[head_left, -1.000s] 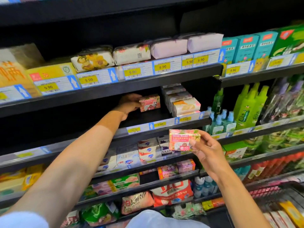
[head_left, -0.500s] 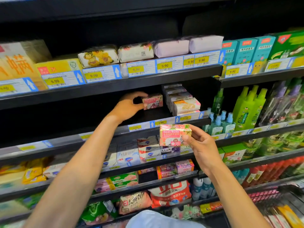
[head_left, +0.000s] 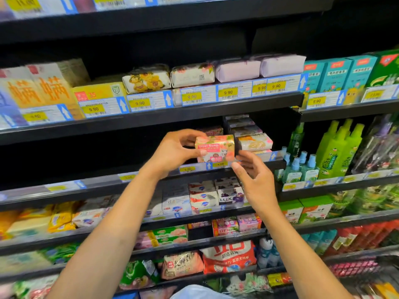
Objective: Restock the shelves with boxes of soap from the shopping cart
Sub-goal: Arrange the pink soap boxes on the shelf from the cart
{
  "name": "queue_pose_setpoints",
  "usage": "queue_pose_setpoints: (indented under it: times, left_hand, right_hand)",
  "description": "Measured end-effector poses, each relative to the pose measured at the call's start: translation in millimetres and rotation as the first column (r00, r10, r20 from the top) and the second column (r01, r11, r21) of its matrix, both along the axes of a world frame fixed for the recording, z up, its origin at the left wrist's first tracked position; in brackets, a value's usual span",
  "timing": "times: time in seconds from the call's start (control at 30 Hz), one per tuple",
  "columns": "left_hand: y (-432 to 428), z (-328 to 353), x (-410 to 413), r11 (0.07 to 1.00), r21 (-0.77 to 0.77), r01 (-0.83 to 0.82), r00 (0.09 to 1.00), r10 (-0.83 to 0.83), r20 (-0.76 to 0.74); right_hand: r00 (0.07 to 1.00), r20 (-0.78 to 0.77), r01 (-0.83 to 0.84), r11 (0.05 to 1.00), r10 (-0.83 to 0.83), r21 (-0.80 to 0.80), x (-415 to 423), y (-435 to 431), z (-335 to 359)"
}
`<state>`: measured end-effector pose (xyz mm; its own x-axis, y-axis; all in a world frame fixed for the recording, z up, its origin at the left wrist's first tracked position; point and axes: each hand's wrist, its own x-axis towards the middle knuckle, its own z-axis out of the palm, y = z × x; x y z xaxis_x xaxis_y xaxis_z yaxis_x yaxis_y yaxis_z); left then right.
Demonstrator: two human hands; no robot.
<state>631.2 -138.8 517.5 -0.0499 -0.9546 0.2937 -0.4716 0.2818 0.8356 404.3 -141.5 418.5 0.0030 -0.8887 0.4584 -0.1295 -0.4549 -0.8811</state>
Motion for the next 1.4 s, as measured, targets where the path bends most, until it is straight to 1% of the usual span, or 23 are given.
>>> queue_pose_setpoints:
  times: [0.07, 0.13, 0.2, 0.27, 0.33, 0.47, 0.53, 0.6, 0.77, 0.87, 1.0, 1.2, 1.4]
  left_hand:
    - [-14.5, -2.3, 6.0, 0.999, 0.008, -0.043, 0.998, 0.043, -0.043]
    - [-30.1, -6.6, 11.1, 0.997, 0.026, -0.073, 0.996, 0.074, -0.047]
    - [-46.2, -13.9, 16.0, 0.995, 0.047, -0.091, 0.996, 0.092, -0.015]
    - [-61.7, -21.6, 19.5, 0.992, 0.047, -0.114, 0.992, 0.111, 0.054]
    - [-73.4, -26.3, 20.9, 0.99, 0.032, -0.135, 0.983, 0.13, 0.132]
    - [-91.2, -31.1, 21.4, 0.989, -0.031, -0.145, 0.955, 0.148, 0.258]
    - [-96.6, -31.6, 19.9, 0.984, -0.074, -0.161, 0.926, 0.176, 0.334]
    - [-101.5, -32.2, 19.5, 0.982, -0.088, -0.165, 0.904, 0.186, 0.384]
    - [-114.5, -39.9, 24.1, 0.992, 0.01, -0.126, 0.932, 0.115, 0.343]
    - [-119.1, -43.4, 27.2, 0.995, 0.001, -0.098, 0.941, 0.092, 0.326]
    - [-126.6, -43.2, 30.8, 0.998, -0.031, -0.058, 0.935, 0.065, 0.349]
    - [-137.9, -41.2, 28.7, 0.998, -0.039, -0.055, 0.891, 0.066, 0.45]
    - [-148.9, -40.1, 30.0, 0.999, -0.041, -0.024, 0.877, 0.041, 0.479]
  right_hand:
    - [0.982, -0.173, 0.058, 0.991, -0.079, -0.122, -0.7, -2.9, -16.3]
    - [0.931, -0.347, 0.028, 0.968, -0.117, -0.25, 0.8, -5.1, -30.5]
    - [0.878, -0.464, -0.018, 0.961, -0.116, -0.276, 2.6, -7.8, -41.1]
    - [0.839, -0.532, -0.04, 0.962, -0.115, -0.27, 3.6, -10.2, -49.0]
    - [0.826, -0.549, -0.047, 0.955, -0.128, -0.294, 4.6, -11.0, -53.9]
    - [0.836, -0.48, 0.019, 0.888, -0.267, -0.459, 7.0, -10.3, -53.9]
    - [0.816, -0.492, 0.021, 0.866, -0.303, -0.499, 7.1, -12.2, -51.6]
    - [0.797, -0.523, -0.007, 0.86, -0.304, -0.51, 6.4, -17.0, -53.2]
    - [0.746, -0.593, -0.07, 0.849, -0.304, -0.523, 5.1, -26.8, -64.6]
    - [0.698, -0.637, -0.093, 0.842, -0.325, -0.532, 4.3, -30.7, -68.7]
    - [0.64, -0.669, -0.113, 0.814, -0.379, -0.569, 1.7, -35.4, -68.1]
    - [0.63, -0.667, -0.106, 0.808, -0.397, -0.58, 1.1, -39.0, -69.0]
    - [0.619, -0.677, -0.096, 0.818, -0.398, -0.568, 3.4, -39.9, -71.1]
